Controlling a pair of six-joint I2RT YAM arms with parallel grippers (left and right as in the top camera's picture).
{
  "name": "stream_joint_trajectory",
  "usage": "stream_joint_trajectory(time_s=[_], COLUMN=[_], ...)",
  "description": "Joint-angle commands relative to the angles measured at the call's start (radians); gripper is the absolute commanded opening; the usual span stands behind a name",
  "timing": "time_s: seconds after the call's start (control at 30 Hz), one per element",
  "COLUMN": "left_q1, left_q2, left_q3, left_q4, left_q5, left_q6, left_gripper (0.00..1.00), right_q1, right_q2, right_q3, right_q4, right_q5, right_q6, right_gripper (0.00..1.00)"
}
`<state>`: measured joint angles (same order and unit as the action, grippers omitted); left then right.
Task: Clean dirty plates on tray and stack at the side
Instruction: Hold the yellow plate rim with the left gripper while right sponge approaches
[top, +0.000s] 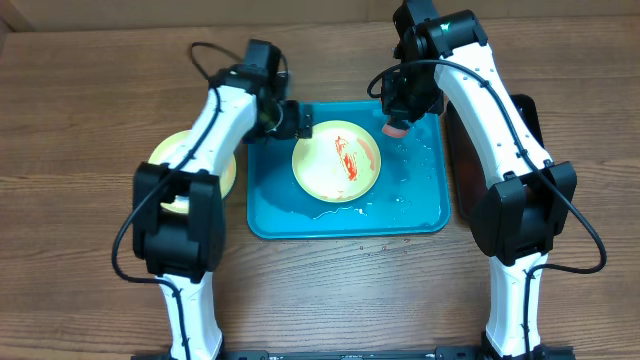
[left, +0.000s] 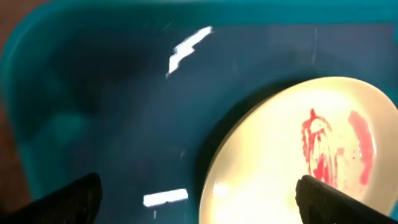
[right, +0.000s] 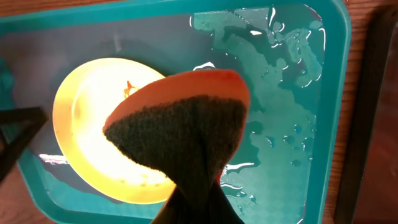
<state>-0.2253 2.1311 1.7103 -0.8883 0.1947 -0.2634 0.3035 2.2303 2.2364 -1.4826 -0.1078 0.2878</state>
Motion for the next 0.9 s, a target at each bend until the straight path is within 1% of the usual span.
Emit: stream_joint_trajectory(time_s=[0.0,0.2,0.27,0.3,0.33,0.37,0.4,0.5,0.6,0.67,0.87], left_q1=[-0.011,-0.035,-0.040,-0.044,-0.045,-0.045,-0.045,-0.045,-0.045,-0.045,-0.045], left_q2=[-0.039,-0.039,-0.039,-0.039,-0.039,-0.039,-0.038,-0.032,-0.020,-0.008,0.041], left_q3=[0.030,0.028,0.027,0.027,0.026,0.026,0.026,0.026,0.024,0.024,0.024], left_q4=[-0.071,-0.095,-0.097,-0.103,-0.106,-0.108,-0.112,-0.139,-0.145,-0.142,-0.130], left_q5=[0.074,0.098,0.098,0.089,0.082,0.077,0.058,-0.034,-0.074,-0.076,-0.074], left_q6=[-0.190,-0.185,-0.167,-0.155,-0.156,-0.156,-0.165,-0.213,-0.212,-0.208,-0.173], left_gripper=[1.00,1.00,1.00,0.95,0.86,0.82,0.75,0.70,0.69,0.68,0.52], right_q1=[0.002,0.002,0.002,0.002,0.002,0.002,0.002,0.002,0.002,0.002,0.002], right_q2=[-0.004,-0.004,-0.004,-0.004,-0.004,-0.004,-0.004,-0.004,-0.004,-0.004,-0.004], right_q3=[0.008,0.008,0.008,0.008,0.008,0.008,0.008,0.008,0.008,0.008,0.008], right_q4=[0.011,0.012,0.011,0.011,0.011,0.011,0.011,0.011,0.011,0.011,0.011], right_q5=[-0.006,-0.006,-0.006,-0.006,-0.006,-0.006,-0.006,-0.006,-0.006,-0.006,-0.006], right_q6=[-0.004,-0.004,-0.004,-0.004,-0.004,-0.004,-0.004,-0.004,-0.005,-0.005,-0.005], right_gripper=[0.04,0.04,0.04,0.05,0.05,0.05,0.05,0.05,0.05,0.05,0.05])
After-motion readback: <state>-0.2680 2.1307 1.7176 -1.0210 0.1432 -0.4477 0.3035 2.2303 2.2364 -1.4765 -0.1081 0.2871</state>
